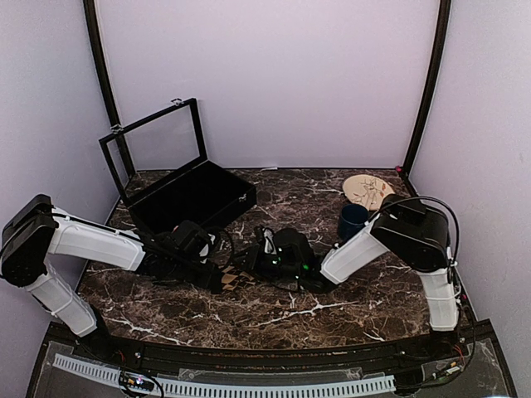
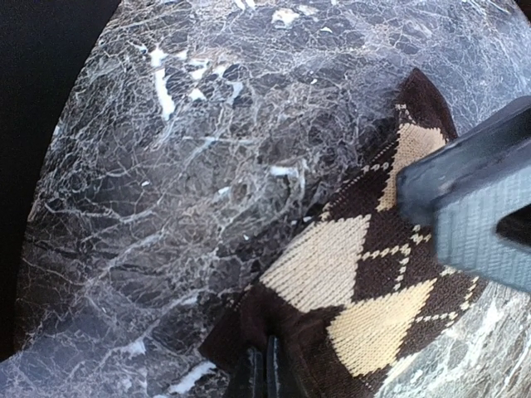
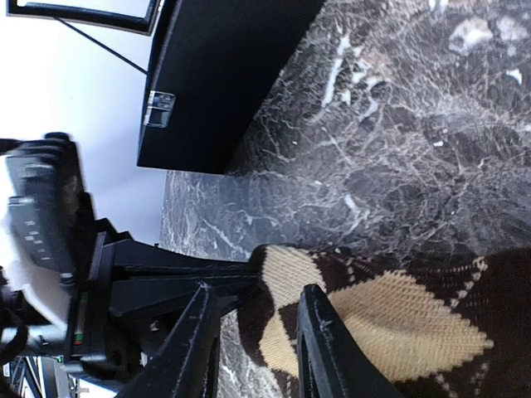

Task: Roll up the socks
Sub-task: Smooth out the sock at the center of the board.

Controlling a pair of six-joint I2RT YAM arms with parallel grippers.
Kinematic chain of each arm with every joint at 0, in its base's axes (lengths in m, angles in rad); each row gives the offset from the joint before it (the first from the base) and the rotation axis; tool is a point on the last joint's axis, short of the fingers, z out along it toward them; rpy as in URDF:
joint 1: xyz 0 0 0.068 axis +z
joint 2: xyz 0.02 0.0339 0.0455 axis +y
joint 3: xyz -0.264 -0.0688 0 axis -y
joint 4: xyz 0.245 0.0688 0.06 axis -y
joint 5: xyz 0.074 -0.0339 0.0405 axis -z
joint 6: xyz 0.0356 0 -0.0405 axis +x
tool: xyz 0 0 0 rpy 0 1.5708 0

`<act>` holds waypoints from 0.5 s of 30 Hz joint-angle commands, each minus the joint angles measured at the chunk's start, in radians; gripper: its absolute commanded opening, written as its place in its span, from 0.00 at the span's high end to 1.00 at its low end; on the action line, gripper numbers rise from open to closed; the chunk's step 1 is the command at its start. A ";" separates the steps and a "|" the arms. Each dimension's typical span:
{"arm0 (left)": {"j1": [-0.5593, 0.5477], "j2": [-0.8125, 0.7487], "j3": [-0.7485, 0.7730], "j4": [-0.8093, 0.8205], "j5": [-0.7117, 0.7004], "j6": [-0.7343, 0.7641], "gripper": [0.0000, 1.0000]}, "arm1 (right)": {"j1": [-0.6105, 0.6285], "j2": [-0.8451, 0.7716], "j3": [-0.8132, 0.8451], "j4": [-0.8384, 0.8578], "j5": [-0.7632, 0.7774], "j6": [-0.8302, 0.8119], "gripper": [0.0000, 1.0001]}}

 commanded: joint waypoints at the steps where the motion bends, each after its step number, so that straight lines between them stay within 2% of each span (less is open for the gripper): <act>1: 0.005 -0.003 0.026 -0.023 0.005 0.009 1.00 | -0.002 0.058 0.024 0.010 -0.033 0.053 0.69; 7: 0.005 -0.016 0.026 -0.043 -0.005 0.012 1.00 | -0.024 0.107 -0.015 0.011 -0.045 0.141 0.70; 15: 0.004 -0.038 -0.002 -0.055 -0.010 -0.001 1.00 | -0.046 0.033 -0.112 -0.007 0.036 0.104 0.70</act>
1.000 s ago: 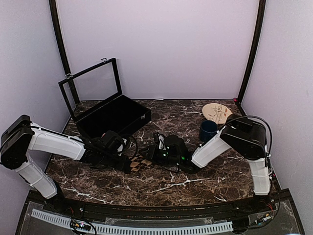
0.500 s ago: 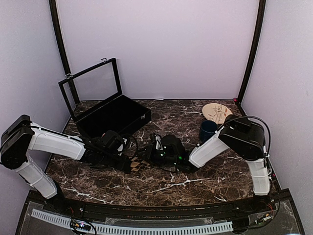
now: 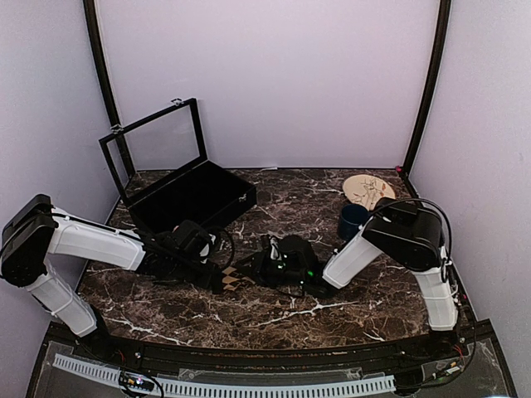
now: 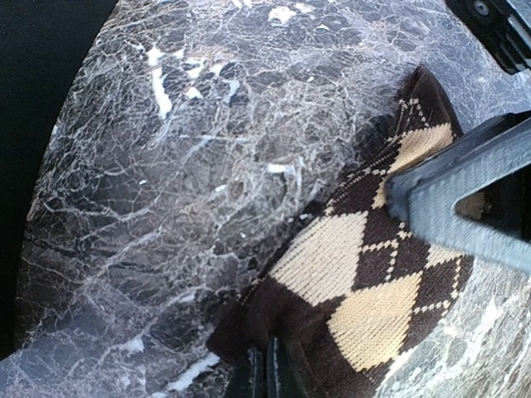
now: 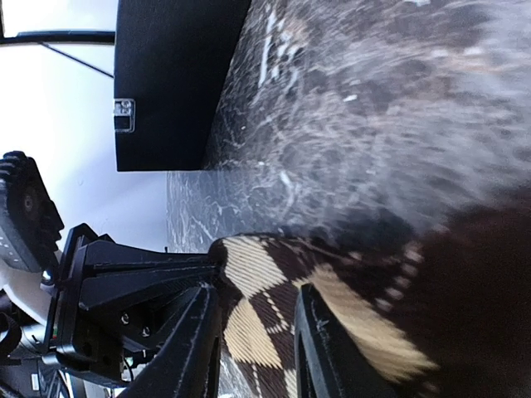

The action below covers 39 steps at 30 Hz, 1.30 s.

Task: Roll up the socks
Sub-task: Smooth out the sock at the center of the board.

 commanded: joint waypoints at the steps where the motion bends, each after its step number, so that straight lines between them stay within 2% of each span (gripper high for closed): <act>1: 0.004 -0.039 -0.013 -0.040 -0.010 -0.004 1.00 | -0.028 -0.041 -0.080 -0.101 0.071 -0.025 0.70; 30: 0.005 -0.057 -0.051 -0.042 0.008 -0.019 1.00 | -0.065 -0.147 -0.132 -0.231 0.180 -0.112 0.70; 38: 0.003 -0.089 -0.068 0.010 0.035 -0.022 1.00 | -0.063 -0.196 -0.100 -0.321 0.198 -0.218 0.70; 39: 0.003 -0.096 -0.070 0.020 0.040 -0.022 0.97 | -0.063 -0.204 -0.091 -0.336 0.198 -0.238 0.70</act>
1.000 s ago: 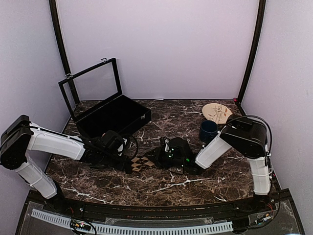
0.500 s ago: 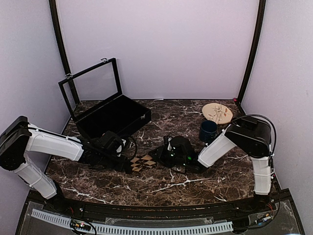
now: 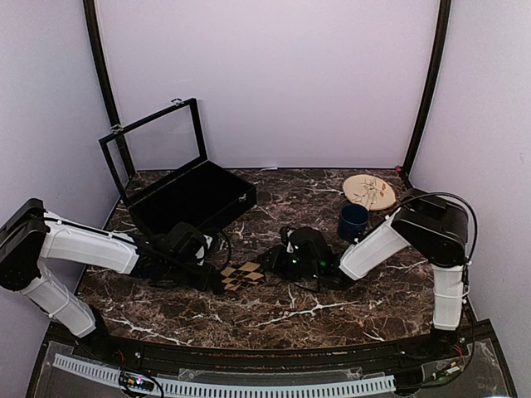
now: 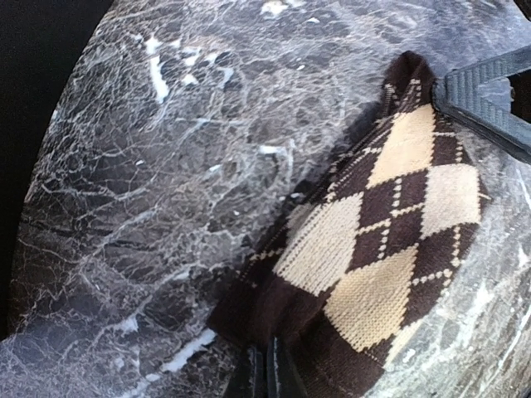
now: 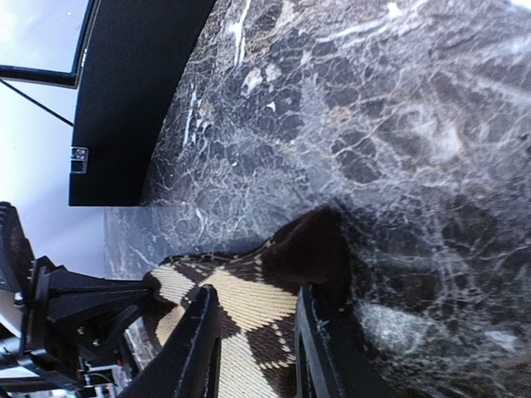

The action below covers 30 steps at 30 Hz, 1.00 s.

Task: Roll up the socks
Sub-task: Smooth out the sock at the center of the board, then rotate the sock at the center of the board.

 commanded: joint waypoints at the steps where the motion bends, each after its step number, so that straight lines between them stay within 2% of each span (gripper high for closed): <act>1: 0.003 -0.058 -0.031 0.021 0.027 -0.009 0.93 | -0.014 -0.039 0.028 -0.152 0.049 -0.108 0.70; 6: 0.003 -0.093 -0.038 0.057 0.058 -0.006 0.73 | 0.000 -0.037 0.090 -0.232 0.033 -0.180 0.70; 12: 0.003 -0.169 -0.051 0.054 0.038 -0.022 0.52 | 0.034 -0.064 0.133 -0.321 0.105 -0.252 0.70; 17: -0.001 -0.233 -0.066 0.034 0.044 -0.038 0.49 | 0.038 -0.108 0.152 -0.394 0.174 -0.308 0.69; 19: -0.015 -0.254 -0.078 0.023 0.044 -0.049 0.55 | 0.038 -0.127 0.156 -0.422 0.211 -0.336 0.69; 22: -0.046 -0.271 -0.104 0.016 0.037 -0.070 0.75 | 0.038 -0.151 0.169 -0.459 0.254 -0.385 0.69; 24: -0.067 -0.269 -0.115 0.013 0.033 -0.084 0.83 | 0.038 -0.155 0.187 -0.471 0.259 -0.430 0.69; 30: -0.124 -0.212 -0.101 0.017 0.040 -0.101 0.98 | 0.036 -0.085 0.379 -0.615 0.241 -0.555 0.71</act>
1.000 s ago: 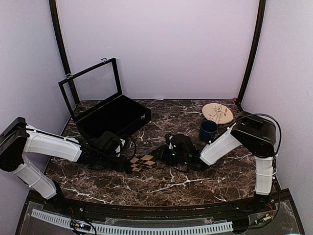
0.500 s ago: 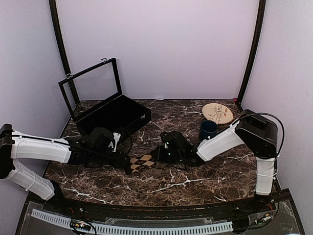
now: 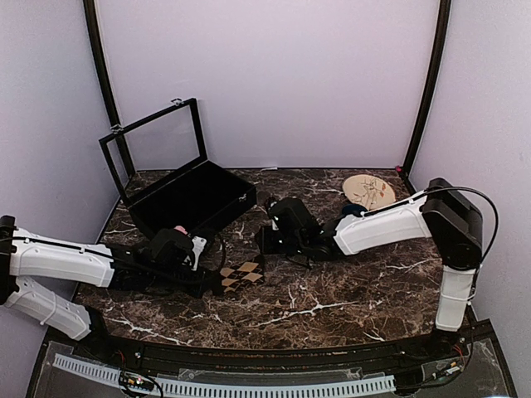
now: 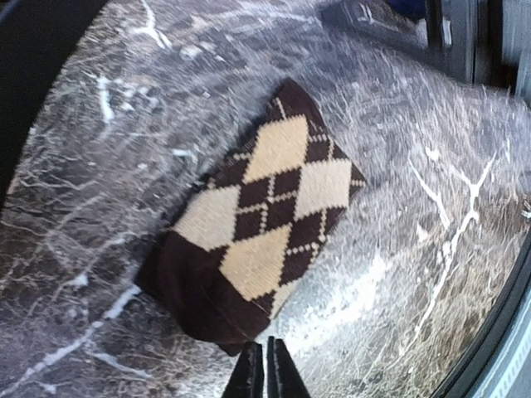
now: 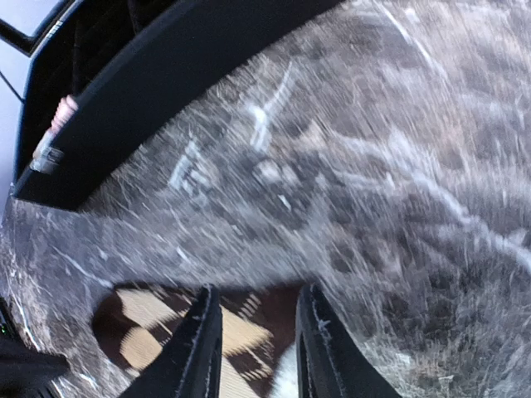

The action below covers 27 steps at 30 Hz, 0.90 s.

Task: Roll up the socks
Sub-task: Rotate the sock at the center of the board.

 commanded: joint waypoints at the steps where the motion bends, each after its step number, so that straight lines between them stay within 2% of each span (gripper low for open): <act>1: -0.034 0.040 0.004 -0.015 0.005 -0.023 1.00 | 0.002 0.049 0.150 -0.103 0.012 -0.123 0.72; 13: -0.075 0.175 0.056 -0.018 0.032 -0.057 1.00 | -0.028 0.224 0.389 -0.307 -0.112 -0.175 0.79; 22: -0.081 0.235 0.071 -0.035 0.041 -0.068 1.00 | -0.028 0.277 0.412 -0.352 -0.175 -0.170 0.79; 27: -0.081 0.247 0.084 -0.058 0.018 -0.081 1.00 | -0.026 0.260 0.370 -0.357 -0.192 -0.154 0.79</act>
